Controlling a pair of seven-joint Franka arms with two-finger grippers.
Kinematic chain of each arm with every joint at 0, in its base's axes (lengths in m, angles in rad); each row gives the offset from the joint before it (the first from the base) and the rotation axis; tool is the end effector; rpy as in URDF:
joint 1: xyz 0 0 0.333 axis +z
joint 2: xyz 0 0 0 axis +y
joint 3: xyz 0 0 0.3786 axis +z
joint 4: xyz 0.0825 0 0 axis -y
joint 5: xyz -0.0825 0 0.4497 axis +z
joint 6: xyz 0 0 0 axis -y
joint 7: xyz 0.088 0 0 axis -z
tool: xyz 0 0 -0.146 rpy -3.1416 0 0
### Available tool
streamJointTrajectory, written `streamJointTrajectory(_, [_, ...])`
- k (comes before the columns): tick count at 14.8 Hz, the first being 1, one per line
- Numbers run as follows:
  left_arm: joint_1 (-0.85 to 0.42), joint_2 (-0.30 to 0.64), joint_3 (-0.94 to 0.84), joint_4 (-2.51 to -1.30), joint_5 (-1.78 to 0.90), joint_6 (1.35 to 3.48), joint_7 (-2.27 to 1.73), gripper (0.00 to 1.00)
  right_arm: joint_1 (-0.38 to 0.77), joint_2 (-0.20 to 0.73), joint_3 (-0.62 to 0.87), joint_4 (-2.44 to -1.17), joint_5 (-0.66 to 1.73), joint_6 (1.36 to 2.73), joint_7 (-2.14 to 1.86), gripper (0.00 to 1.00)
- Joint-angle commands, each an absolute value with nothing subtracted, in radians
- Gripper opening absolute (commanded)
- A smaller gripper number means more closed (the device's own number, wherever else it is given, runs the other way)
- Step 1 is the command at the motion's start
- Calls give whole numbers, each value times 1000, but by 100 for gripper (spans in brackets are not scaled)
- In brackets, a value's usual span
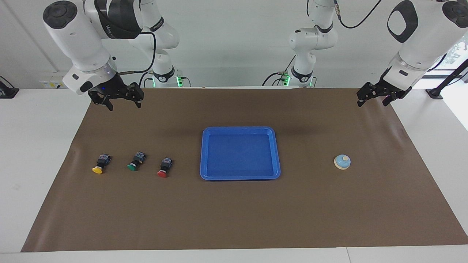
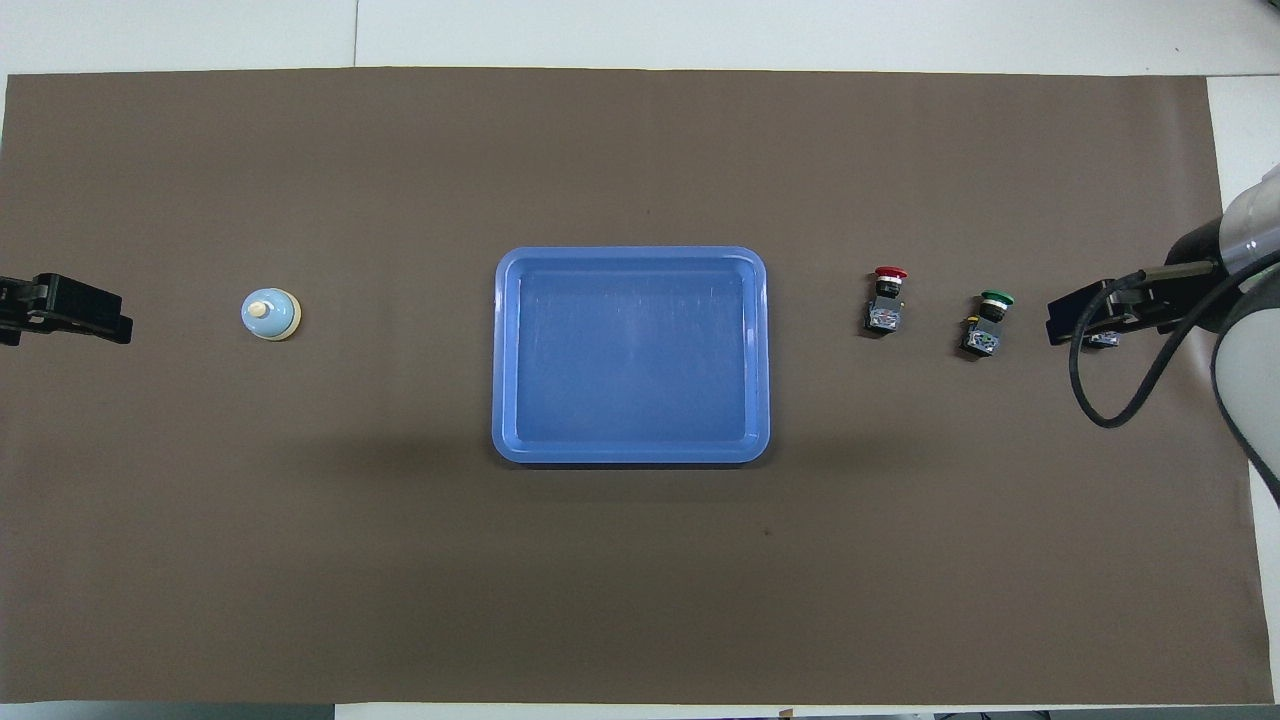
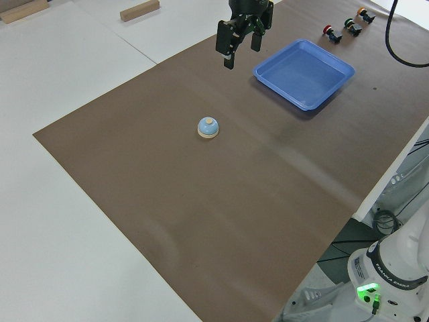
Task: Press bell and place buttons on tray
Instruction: 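Move the left gripper toward the silver bell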
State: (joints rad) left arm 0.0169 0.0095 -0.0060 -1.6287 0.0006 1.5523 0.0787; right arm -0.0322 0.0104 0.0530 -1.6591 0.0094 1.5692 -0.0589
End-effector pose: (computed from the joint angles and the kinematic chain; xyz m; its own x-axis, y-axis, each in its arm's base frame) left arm 0.6154 0.0068 0.6098 0.9940 -0.0678 -0.0856 -0.0675 -0.9977 0.0062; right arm 0.6149 0.0140 0.5944 0.9919 0.0796 -0.0994 0.0784 -0.9968 -0.0158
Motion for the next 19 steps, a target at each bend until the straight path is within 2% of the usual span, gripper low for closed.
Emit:
streamJointTrajectory(1, [9, -3, 2, -1631, -12, 1540, 87, 100, -41, 3, 58, -1666, 21, 1557, -78, 100])
streamJointTrajectory(5, [11, -5, 3, -1635, -11, 1549, 81, 100, -41, 3, 58, -1666, 21, 1557, -78, 100])
streamJointTrajectory(6, [11, -5, 3, -1644, -5, 1581, 83, 94, -41, 3, 58, -1666, 21, 1557, -78, 100])
streamJointTrajectory(7, [14, -3, 3, -1658, -5, 1624, 84, 77, -41, 3, 58, -1666, 21, 1557, -78, 100])
streamJointTrajectory(8, [18, 12, 3, -1666, -5, 1661, 86, 66, -41, 3, 58, -1666, 21, 1557, -78, 100])
streamJointTrajectory(10, [21, 78, 3, -1661, -5, 1724, 86, 12, -41, 3, 58, -1666, 21, 1557, -78, 100])
streamJointTrajectory(11, [20, 112, 5, -1663, -5, 1768, 84, 0, -41, 3, 58, -1666, 21, 1557, -78, 100])
streamJointTrajectory(15, [26, 239, 3, -1670, -6, 1942, 80, 0, -41, 3, 58, -1666, 21, 1557, -78, 100])
streamJointTrajectory(19, [31, 256, 5, -1788, -6, 2113, 78, 0, -41, 3, 58, -1666, 21, 1557, -78, 100])
